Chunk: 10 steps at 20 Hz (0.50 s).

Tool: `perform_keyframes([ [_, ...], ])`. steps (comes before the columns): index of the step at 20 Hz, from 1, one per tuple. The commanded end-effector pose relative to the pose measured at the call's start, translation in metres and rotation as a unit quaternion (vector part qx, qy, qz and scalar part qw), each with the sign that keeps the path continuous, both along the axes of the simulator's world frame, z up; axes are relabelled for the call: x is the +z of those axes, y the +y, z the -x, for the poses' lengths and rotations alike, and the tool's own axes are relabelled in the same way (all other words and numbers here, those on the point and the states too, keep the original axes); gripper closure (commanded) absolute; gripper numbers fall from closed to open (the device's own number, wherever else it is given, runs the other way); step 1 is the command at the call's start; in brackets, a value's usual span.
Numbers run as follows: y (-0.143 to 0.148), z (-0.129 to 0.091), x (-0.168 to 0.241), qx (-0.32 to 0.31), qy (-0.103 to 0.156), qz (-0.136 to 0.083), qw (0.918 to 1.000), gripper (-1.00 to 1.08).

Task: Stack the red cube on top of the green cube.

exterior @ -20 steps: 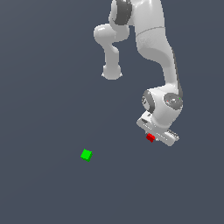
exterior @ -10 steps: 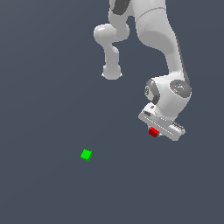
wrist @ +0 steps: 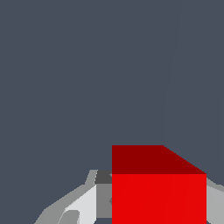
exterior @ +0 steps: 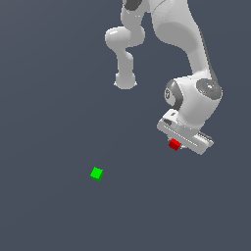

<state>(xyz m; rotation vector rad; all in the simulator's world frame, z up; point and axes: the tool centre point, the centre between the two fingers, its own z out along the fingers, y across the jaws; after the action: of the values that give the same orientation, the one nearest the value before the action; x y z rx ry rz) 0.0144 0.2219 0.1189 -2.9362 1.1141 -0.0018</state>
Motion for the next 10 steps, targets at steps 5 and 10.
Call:
perform_keyframes([
  [5, -0.01, -0.002, -0.002, 0.0, 0.0, 0.0, 1.0, 1.08],
  [10, -0.04, -0.01, -0.007, 0.0, 0.0, 0.0, 1.0, 1.08],
])
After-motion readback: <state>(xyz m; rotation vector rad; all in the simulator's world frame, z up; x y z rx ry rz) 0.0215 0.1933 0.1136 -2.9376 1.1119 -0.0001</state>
